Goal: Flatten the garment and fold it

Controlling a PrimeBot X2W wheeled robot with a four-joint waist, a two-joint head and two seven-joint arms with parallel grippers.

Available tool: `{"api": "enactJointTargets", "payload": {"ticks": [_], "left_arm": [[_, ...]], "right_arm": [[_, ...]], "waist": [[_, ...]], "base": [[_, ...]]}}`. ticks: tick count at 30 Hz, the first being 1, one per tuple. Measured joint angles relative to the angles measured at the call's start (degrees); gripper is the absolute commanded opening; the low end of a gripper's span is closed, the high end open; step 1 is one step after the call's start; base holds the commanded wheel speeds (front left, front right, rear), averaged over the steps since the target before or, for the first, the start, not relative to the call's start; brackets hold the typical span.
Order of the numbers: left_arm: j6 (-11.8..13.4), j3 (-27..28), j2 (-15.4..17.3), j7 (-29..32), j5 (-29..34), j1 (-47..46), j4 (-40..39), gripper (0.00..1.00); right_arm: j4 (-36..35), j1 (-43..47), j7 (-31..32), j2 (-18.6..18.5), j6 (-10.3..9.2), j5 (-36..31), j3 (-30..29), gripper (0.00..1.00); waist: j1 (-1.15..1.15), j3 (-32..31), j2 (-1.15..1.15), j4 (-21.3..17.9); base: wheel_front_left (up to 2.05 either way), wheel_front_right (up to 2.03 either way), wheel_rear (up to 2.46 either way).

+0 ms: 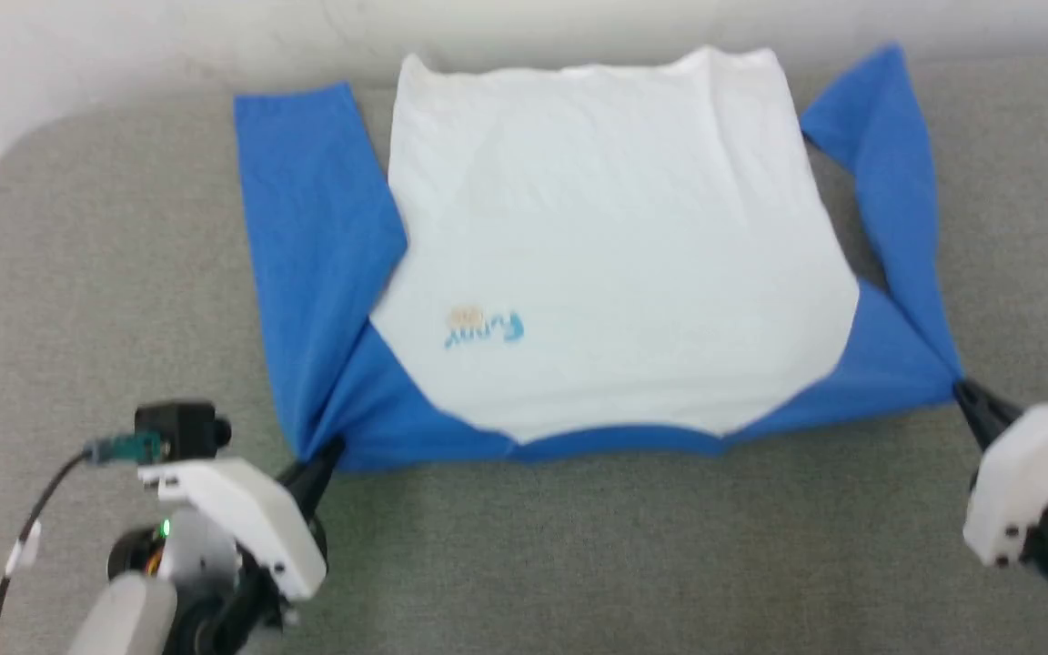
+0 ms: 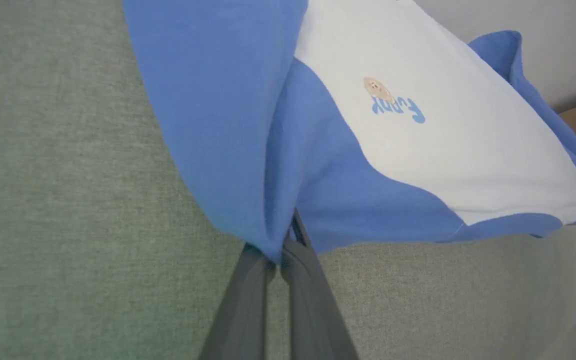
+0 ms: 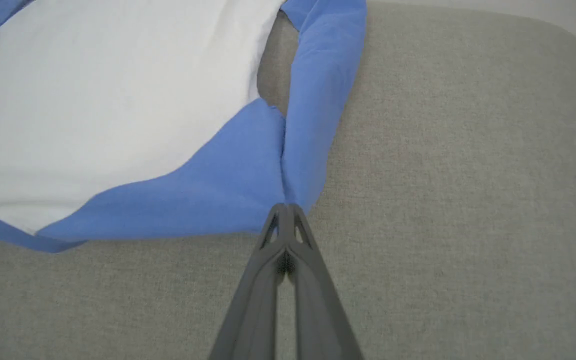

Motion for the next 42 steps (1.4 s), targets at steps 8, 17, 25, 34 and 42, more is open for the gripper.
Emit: {"api": "enactJointTargets", "payload": {"ticks": [8, 17, 25, 34, 42], "left_arm": [[4.93, 0.91, -0.12, 0.35, -0.7, 11.18, -9.51, 0.0], [7.13, -1.98, -1.66, 3.33, -1.87, 18.62, -13.3, 0.0], [4.69, -2.85, -4.68, -0.49, -2.68, 17.05, -4.04, 0.0], [2.6, -3.66, -6.53, -6.15, -1.02, 14.85, 2.01, 1.0], [2.59, -0.69, -7.36, -10.22, -2.19, 14.88, -2.11, 1.0]], "right_arm": [[-9.59, 10.97, 5.66, 5.86, 0.0, -1.2, -5.08, 0.0], [-10.4, 19.48, 12.06, 8.27, -0.02, -4.35, -7.59, 0.0], [0.51, 20.22, 4.55, 9.44, -0.02, -5.65, -4.01, 0.0], [8.25, 18.84, -3.9, 9.66, -0.03, -5.55, -2.93, 0.91], [6.35, 18.88, -16.48, 9.68, -0.04, -4.48, -6.61, 1.0]], "waist": [[0.01, -4.57, 0.0, 0.69], [0.02, -6.4, 0.0, 1.66], [0.02, -6.46, 0.0, 1.72], [0.02, -7.04, 0.0, 1.61], [0.02, -8.48, 0.0, 1.77]], "base": [[0.0, 0.0, 0.0], [0.0, 0.0, 0.0], [0.0, 0.0, 0.0], [0.0, 0.0, 0.0], [0.0, 0.0, 0.0]]}}
